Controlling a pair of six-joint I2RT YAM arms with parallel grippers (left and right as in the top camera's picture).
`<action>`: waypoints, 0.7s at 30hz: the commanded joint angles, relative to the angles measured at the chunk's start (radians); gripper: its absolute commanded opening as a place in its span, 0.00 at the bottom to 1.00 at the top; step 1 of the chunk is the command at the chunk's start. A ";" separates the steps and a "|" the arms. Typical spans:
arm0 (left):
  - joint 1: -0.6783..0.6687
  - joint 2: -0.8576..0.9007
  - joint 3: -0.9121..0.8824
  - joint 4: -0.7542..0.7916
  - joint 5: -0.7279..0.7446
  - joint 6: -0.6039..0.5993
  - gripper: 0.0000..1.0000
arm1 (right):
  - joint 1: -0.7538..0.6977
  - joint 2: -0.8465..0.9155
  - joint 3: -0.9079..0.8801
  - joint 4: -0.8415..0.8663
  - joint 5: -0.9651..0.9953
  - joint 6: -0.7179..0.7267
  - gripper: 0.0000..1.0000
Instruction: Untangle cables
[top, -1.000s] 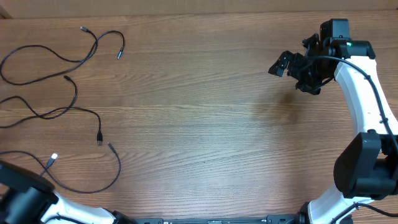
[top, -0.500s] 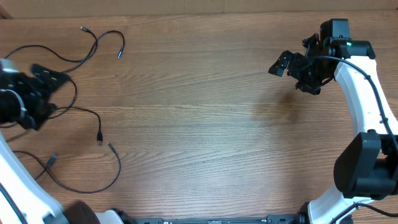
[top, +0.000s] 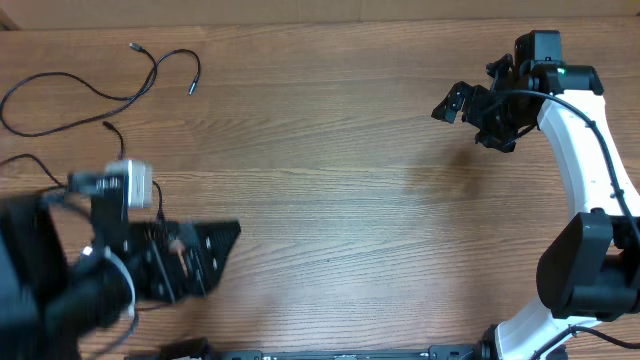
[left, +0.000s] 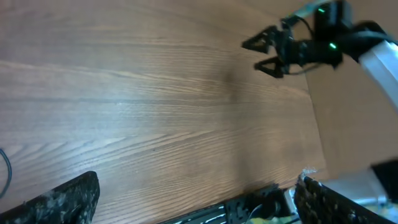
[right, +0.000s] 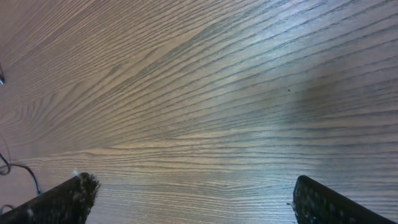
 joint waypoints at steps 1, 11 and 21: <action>-0.011 -0.050 0.010 -0.002 -0.016 0.014 1.00 | -0.001 -0.027 0.019 0.003 0.008 0.002 1.00; -0.013 -0.128 -0.024 -0.002 -0.027 0.108 0.99 | -0.001 -0.027 0.019 0.003 0.007 0.002 1.00; -0.013 -0.261 -0.459 0.041 0.042 0.401 0.99 | -0.001 -0.027 0.019 0.003 0.007 0.002 1.00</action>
